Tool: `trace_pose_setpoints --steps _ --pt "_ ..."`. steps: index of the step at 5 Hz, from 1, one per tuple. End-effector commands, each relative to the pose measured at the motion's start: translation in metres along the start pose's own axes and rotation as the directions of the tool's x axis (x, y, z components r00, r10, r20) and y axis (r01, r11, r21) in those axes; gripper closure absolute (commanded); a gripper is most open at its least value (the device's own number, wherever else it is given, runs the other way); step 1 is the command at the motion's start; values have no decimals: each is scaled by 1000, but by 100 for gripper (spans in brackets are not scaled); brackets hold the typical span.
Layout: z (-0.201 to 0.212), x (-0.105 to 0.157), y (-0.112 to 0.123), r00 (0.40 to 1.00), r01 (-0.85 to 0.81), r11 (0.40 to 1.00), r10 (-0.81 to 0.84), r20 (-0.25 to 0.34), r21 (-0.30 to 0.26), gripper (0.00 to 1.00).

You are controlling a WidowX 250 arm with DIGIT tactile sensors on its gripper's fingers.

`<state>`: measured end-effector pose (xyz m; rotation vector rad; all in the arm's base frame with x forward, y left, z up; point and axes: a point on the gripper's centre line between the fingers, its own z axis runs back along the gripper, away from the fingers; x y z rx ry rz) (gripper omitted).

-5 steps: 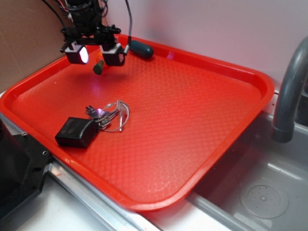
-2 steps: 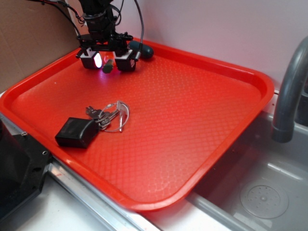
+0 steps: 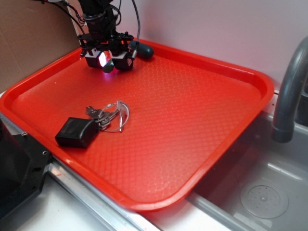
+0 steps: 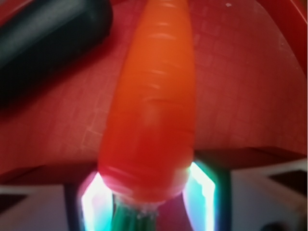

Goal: Grab the carrot.

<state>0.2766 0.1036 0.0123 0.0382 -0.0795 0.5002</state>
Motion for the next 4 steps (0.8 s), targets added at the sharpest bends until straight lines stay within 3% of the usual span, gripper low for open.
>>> trace_pose_setpoints --steps 1,3,4 --pt "7 -9 11 1000 11 1000 -11 11 3 100" --pt "28 -19 18 999 37 999 -36 20 -19 100" --pt "81 -79 1 963 242 963 -224 149 -120 100"
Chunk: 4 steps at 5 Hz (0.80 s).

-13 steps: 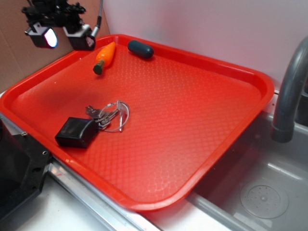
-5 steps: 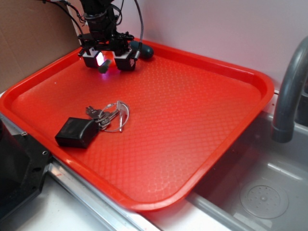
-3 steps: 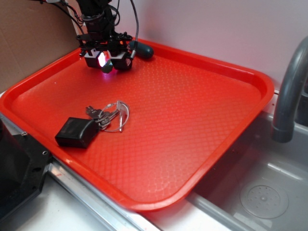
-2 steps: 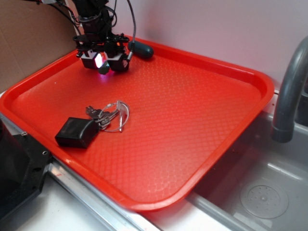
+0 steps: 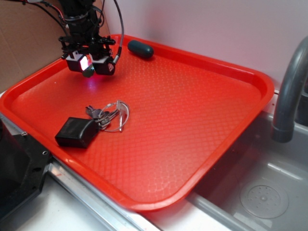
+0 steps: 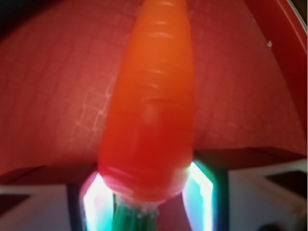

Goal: Grab the carrot.

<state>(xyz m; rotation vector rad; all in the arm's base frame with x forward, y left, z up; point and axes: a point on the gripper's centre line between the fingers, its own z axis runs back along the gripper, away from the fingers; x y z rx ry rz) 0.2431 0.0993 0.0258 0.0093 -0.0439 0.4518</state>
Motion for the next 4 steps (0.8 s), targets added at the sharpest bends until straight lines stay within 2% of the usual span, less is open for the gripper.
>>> trace_pose_setpoints --steps 1,2,3,4 --pt "106 -88 -30 903 305 948 -258 343 -88 100" --pt "157 -108 -49 884 363 917 -283 372 -165 100" --pt "208 -106 -64 895 403 900 -349 280 -168 100" --pt "246 -92 -73 912 397 900 -366 183 -180 100"
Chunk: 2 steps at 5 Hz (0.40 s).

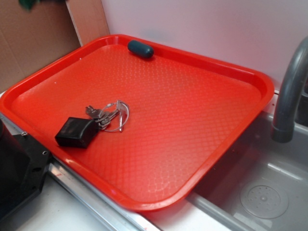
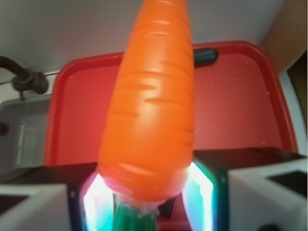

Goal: Grab the carrot.

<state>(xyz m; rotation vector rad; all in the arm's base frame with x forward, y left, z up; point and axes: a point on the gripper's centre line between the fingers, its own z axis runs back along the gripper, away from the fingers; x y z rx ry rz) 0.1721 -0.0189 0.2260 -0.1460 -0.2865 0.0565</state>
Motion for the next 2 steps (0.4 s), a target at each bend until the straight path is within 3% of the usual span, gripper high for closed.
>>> trace_pose_setpoints --steps 1,2 --pt "31 29 4 993 -59 998 59 -105 3 100" --pt "19 28 8 989 -89 995 95 -116 53 100"
